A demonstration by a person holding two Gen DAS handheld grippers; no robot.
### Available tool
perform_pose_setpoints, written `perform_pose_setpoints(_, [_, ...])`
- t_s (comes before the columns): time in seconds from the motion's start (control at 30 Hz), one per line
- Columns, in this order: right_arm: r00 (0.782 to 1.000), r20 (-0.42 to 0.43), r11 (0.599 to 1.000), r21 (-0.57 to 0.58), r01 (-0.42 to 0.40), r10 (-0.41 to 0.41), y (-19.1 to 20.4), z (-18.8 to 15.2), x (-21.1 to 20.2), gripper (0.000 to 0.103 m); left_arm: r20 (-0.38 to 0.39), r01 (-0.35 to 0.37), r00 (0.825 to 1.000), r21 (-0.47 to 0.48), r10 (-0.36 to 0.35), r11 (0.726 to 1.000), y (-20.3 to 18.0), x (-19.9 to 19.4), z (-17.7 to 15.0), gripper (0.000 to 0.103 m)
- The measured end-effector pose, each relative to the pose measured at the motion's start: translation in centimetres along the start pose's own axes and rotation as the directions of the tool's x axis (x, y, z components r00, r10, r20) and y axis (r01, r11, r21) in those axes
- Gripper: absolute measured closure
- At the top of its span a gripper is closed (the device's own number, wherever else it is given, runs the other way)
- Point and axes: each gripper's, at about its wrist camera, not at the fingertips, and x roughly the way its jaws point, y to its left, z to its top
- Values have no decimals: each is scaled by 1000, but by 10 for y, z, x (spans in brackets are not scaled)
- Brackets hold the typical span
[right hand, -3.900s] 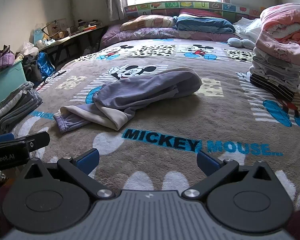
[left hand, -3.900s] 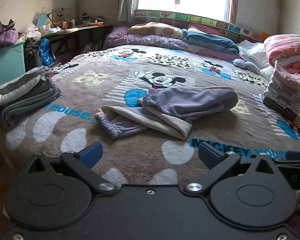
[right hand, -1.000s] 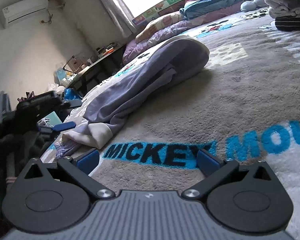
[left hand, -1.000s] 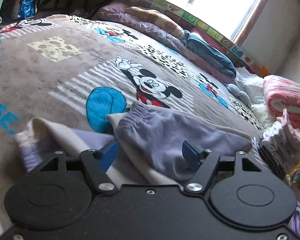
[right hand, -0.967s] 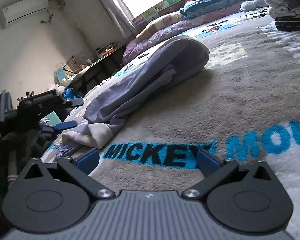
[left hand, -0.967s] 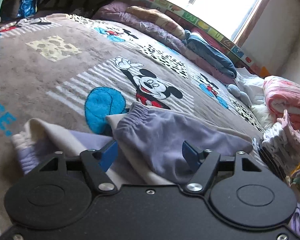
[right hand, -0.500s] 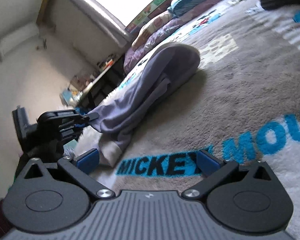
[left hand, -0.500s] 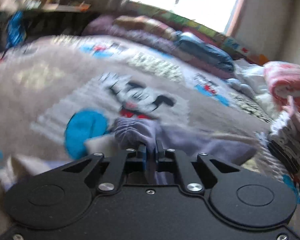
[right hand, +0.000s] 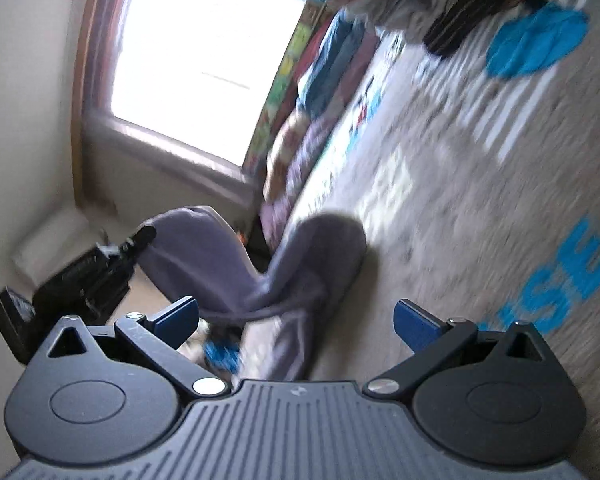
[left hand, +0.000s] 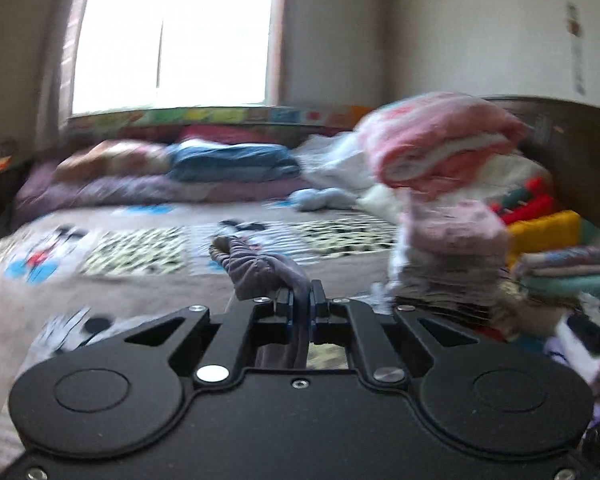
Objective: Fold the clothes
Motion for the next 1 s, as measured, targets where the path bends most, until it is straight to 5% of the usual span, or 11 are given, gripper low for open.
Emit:
perform_pose_setpoints(0.27, [987,153,998,39,-47,41,-11,25,-33,0,-39,179,984,124,-175,976,-85,36,3,99])
perform_pose_setpoints(0.43, [985,162,990,133,41,-63,-33,28,-36,0,-97,278,959,168,-265,946,-143,66,-4,99])
perform_pose_setpoints(0.67, [979,131,980,143,140,-159,-44,25,-29,0,-210,338,930,161,-302,927,-191,98,-24,99])
perform_pose_setpoints(0.73, [978,129,980,133,148,-166,-45,25,-27,0,-224,360,920,153,-322,920,-194,95,-27,92])
perform_pose_setpoints(0.8, [977,133,980,130,149,-166,-47,25,-26,0,-212,357,922,147,-323,922,-193,86,-28,61])
perform_pose_setpoints(0.9, [976,123,981,94,171,-182,-43,24,-22,0,-176,349,928,97,-329,932,-174,67,-29,56])
perform_pose_setpoints(1.0, [975,114,980,63,186,-193,-38,22,-20,0,-154,279,951,56,-268,959,-138,44,-34,54])
